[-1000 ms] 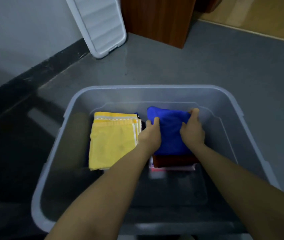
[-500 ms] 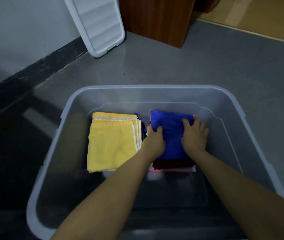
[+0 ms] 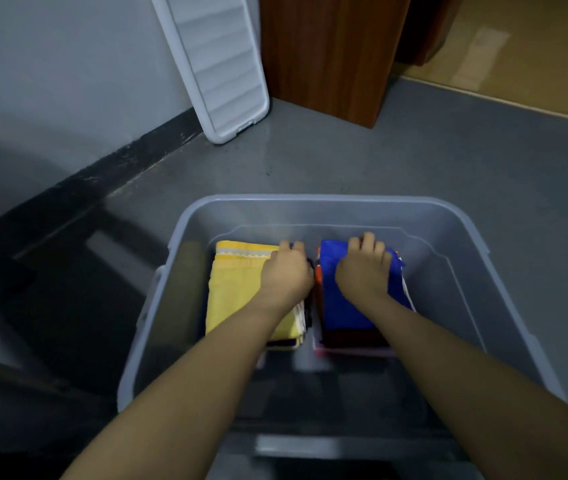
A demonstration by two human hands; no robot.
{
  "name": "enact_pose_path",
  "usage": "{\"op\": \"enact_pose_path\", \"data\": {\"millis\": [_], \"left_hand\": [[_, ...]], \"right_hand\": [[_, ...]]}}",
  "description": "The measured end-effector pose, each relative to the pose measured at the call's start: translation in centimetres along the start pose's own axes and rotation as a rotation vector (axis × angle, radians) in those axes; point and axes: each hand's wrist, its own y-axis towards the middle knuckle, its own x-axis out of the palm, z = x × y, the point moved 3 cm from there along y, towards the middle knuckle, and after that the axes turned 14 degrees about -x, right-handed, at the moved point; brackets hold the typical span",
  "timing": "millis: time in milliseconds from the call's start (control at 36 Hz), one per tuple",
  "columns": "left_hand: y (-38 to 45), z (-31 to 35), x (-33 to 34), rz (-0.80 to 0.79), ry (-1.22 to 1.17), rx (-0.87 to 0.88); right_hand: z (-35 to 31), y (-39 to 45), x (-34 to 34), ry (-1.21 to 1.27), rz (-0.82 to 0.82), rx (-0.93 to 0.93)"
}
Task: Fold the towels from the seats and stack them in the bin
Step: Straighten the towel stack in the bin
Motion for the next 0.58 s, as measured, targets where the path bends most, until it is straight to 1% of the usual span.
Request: {"op": "enact_pose_path", "data": {"millis": [56,111,222,333,444,583], "left_hand": [[0.0,-1.0,-2.9,0.053,0.014,-0.023],[0.0,-1.8,-6.2,0.112,0.006,-0.048],[-0.4,-3.2,-13.6,0.209,0.004,-0.079],[-1.7,-4.2,-21.6,0.296,0.080,-0.065],[-4.7,-6.6,-30.2,0.445,0.069,-0.108],[-8.7,-11.5,-36.9,0.565,0.037,-0.176]], "right_hand": [[-1.9,0.8,-2.2,0.052,0.086,-0.040],[-3.7,2.0,-4.2,0.070,0.053,-0.053],[-7.5,4.2,-9.2,0.155,0.157,-0.135],[-12.5,5.5,-15.1,0.243,0.258,-0.254],[-18.6,6.0,-21.8,0.382,0.360,-0.378],[-25.3,5.0,-26.9,0.493,0.403,-0.515]]}}
